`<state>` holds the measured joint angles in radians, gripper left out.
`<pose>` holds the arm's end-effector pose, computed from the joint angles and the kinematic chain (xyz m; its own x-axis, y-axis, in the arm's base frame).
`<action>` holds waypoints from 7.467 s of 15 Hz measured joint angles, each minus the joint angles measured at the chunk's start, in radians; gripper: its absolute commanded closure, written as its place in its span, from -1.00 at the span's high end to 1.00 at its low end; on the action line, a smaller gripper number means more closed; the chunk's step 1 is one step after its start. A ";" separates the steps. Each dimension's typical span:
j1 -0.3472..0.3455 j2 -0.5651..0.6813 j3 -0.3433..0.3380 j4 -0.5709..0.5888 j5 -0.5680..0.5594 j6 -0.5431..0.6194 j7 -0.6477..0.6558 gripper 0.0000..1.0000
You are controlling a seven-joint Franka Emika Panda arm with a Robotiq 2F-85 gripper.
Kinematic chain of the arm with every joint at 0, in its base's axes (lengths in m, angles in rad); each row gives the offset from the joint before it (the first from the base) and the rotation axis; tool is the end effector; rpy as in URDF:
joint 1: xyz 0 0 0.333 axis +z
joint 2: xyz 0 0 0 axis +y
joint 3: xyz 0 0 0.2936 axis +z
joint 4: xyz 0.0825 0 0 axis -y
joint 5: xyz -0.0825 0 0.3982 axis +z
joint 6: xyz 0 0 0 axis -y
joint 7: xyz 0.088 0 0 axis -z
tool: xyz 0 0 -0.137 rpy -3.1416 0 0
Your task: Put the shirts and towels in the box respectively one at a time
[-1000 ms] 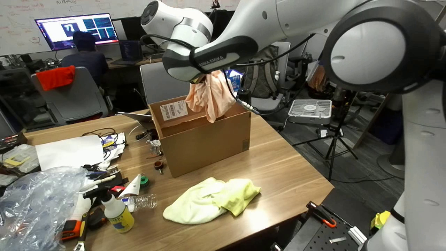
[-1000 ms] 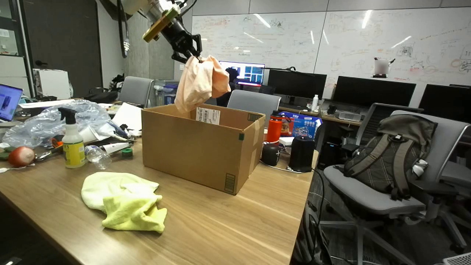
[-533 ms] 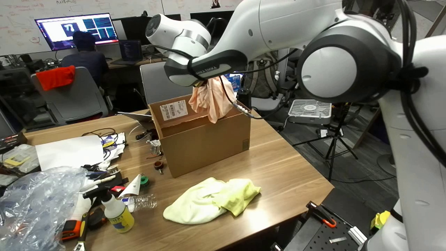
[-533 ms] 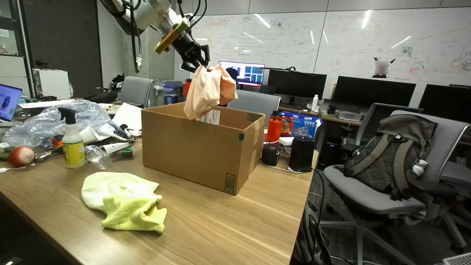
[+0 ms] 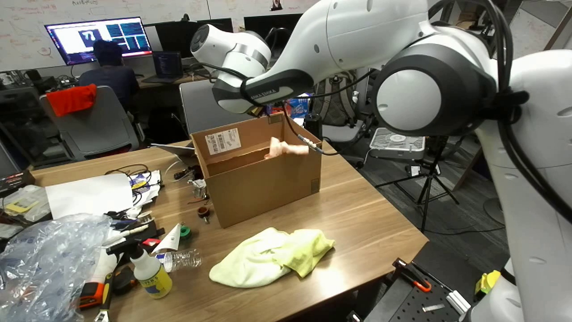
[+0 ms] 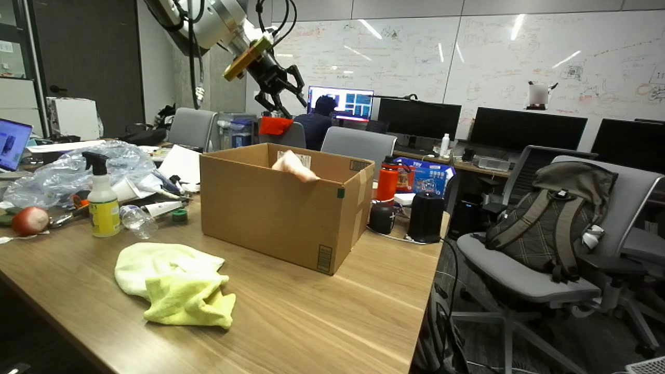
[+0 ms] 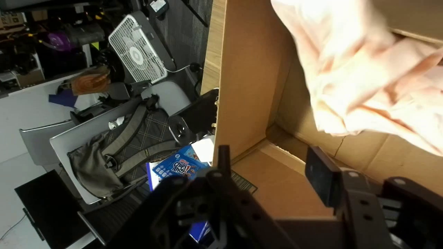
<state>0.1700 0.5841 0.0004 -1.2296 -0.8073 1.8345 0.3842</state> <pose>0.7388 0.0469 0.4143 0.9743 0.0817 0.2097 -0.0828 -0.7365 0.6714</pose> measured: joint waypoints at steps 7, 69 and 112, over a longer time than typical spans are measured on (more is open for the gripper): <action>-0.002 -0.027 -0.010 -0.057 0.063 -0.007 -0.027 0.99; -0.023 -0.252 0.018 -1.245 0.706 0.887 -0.096 1.00; 0.224 -0.349 -0.320 -1.137 0.173 0.770 0.282 -0.94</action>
<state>0.3942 0.2353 -0.3201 -2.3669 -0.6341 2.6049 0.6659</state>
